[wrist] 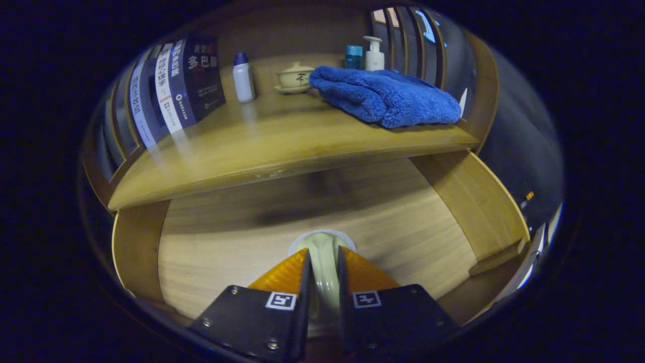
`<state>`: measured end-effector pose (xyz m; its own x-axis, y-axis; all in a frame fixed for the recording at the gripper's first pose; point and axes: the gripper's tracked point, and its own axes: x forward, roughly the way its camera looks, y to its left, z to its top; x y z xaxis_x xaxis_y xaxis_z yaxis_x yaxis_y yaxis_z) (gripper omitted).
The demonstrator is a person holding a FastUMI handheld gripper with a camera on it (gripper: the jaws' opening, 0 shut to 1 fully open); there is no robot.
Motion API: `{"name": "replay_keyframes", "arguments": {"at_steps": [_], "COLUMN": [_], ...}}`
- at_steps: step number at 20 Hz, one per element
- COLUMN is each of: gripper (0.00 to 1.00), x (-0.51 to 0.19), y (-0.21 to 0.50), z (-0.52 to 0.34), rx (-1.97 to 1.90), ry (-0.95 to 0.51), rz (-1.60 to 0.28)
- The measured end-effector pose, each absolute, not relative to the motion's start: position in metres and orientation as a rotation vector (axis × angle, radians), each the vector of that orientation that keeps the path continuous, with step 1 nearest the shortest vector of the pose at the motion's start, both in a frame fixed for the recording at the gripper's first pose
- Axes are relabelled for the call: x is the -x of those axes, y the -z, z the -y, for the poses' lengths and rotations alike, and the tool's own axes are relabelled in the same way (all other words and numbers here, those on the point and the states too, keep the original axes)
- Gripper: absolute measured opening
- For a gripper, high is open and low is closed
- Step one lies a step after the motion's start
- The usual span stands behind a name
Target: Pull open the drawer, take out the items inside it, and place them on the countertop above the cabinet.
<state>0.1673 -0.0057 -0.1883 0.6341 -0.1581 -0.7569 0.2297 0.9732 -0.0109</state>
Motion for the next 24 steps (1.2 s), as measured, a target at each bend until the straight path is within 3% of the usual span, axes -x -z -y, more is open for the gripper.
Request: {"name": "replay_keyframes", "arguments": {"at_steps": [4,5,24], "gripper": [0.27,0.13,0.13], "x": [-0.171,-0.174,-0.177], "y": [0.178,0.186,0.178], "z": [0.003,0.001,0.002], "rx": [-0.091,-0.095,-0.130], "ry": [0.217,0.196,0.216], "rz": [-0.818,-0.808,-0.760]}}
